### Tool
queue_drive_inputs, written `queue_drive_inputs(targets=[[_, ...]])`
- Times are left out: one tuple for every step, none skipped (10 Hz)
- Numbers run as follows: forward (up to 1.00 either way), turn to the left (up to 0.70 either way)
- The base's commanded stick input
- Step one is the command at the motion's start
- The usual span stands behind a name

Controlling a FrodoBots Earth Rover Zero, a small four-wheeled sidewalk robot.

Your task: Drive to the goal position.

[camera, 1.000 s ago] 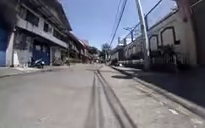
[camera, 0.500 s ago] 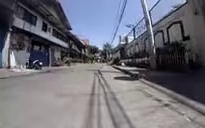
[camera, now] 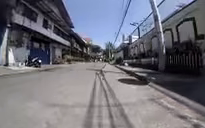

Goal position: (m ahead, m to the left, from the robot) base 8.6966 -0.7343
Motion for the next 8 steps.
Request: queue_drive_inputs(targets=[[1.00,-0.06],[1.00,-0.34],[1.00,-0.40],[1.00,-0.38],[1.00,-0.29],[1.00,-0.20],[1.00,0.00],[1.00,0.00]])
